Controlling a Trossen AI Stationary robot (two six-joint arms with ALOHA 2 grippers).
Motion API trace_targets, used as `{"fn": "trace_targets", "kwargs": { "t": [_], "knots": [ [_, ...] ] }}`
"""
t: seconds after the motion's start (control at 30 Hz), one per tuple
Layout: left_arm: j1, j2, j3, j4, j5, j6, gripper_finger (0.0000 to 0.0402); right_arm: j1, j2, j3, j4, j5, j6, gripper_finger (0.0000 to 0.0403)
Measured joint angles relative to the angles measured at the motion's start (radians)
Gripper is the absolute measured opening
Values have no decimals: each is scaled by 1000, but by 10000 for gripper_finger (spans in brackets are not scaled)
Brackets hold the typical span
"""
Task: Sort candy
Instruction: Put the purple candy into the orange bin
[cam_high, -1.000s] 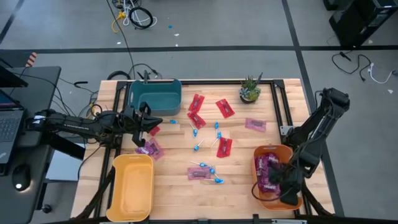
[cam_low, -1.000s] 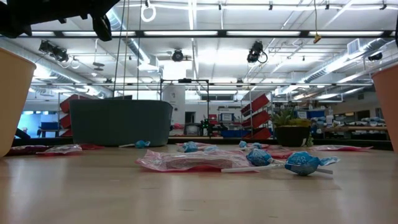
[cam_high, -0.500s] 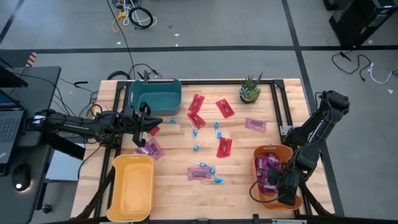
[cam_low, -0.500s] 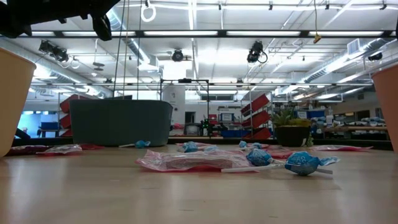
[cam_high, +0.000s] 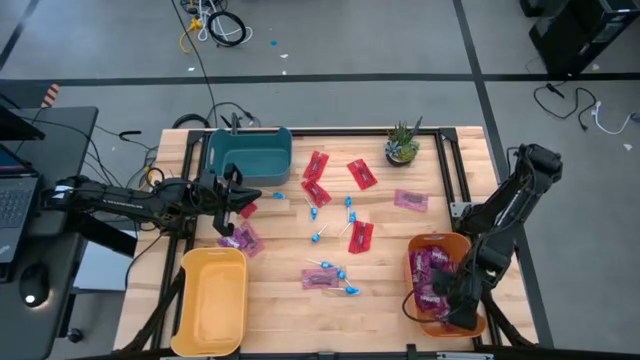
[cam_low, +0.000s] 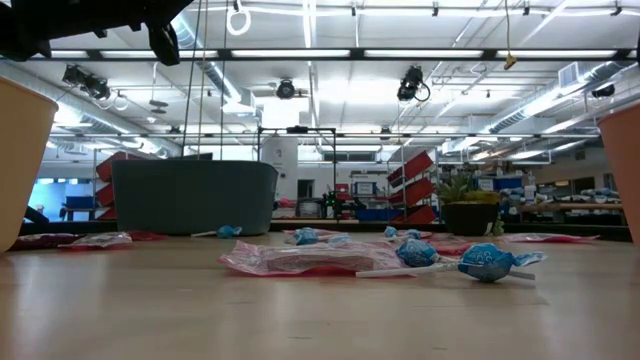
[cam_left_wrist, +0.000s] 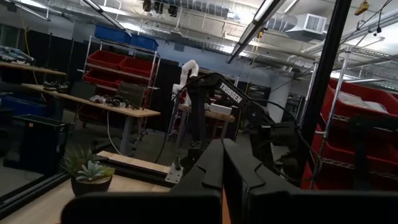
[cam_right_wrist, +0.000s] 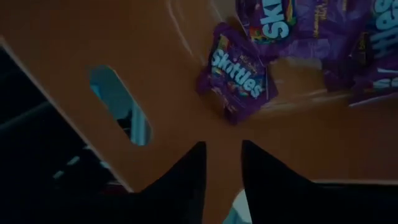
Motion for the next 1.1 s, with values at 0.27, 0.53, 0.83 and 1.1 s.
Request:
{"fn": "trace_targets", "kwargs": {
  "t": [0.27,0.53,0.83,1.1],
  "knots": [
    [0,0,0,-3,1,-5,1,-5,-113,0,42,27,149,68],
    [0,0,0,-75,1,-27,1,-8,-257,0,60,308,161,29],
    [0,0,0,-111,1,-61,1,-132,-319,0,171,604,-178,3],
    [0,0,0,-112,1,-86,1,-344,-287,1,314,682,-645,0]
  ]
}}
